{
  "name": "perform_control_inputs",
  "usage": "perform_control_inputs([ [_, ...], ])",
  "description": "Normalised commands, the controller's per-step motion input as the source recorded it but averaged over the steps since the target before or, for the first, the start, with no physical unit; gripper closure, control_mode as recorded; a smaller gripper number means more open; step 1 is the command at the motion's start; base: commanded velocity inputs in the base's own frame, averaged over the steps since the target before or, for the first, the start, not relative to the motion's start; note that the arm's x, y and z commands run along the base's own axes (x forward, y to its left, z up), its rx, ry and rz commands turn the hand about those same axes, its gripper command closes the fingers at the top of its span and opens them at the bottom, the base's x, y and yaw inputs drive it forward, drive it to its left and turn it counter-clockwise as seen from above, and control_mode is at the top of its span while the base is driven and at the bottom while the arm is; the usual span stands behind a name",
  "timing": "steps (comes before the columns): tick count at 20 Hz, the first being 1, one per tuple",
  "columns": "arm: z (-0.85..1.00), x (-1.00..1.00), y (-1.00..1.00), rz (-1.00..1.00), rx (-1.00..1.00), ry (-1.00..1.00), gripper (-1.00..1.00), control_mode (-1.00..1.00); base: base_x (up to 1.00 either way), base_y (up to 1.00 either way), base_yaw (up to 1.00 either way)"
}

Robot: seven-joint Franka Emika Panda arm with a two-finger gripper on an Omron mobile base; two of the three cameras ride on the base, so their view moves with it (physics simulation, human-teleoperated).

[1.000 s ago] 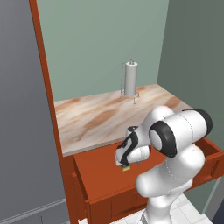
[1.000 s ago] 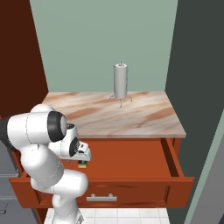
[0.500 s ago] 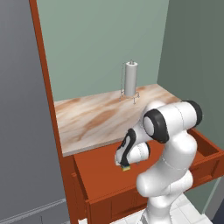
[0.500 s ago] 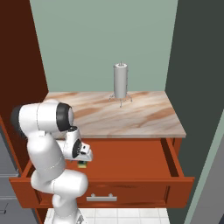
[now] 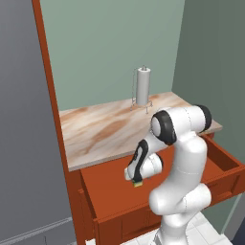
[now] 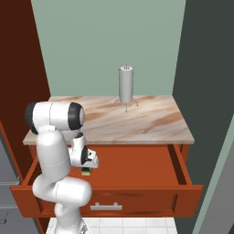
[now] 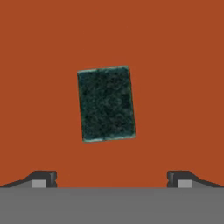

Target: Restock the sink supplies by placing the sponge and soap dispenser on the counter and next to the sink. Make sure the soap dispenser is upright.

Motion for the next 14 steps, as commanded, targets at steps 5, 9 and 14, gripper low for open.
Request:
perform_control_inputs([
  [5, -0.21, 0.30, 0.00, 0.00, 0.00, 0.03, -1.00, -1.00, 0.00, 0.00, 0.00],
  [9, -0.27, 0.27, 0.00, 0.00, 0.00, 0.03, -1.00, -1.00, 0.00, 0.00, 0.00],
  [14, -0.25, 0.29, 0.00, 0.00, 0.00, 0.04, -1.00, -1.00, 0.00, 0.00, 0.00],
])
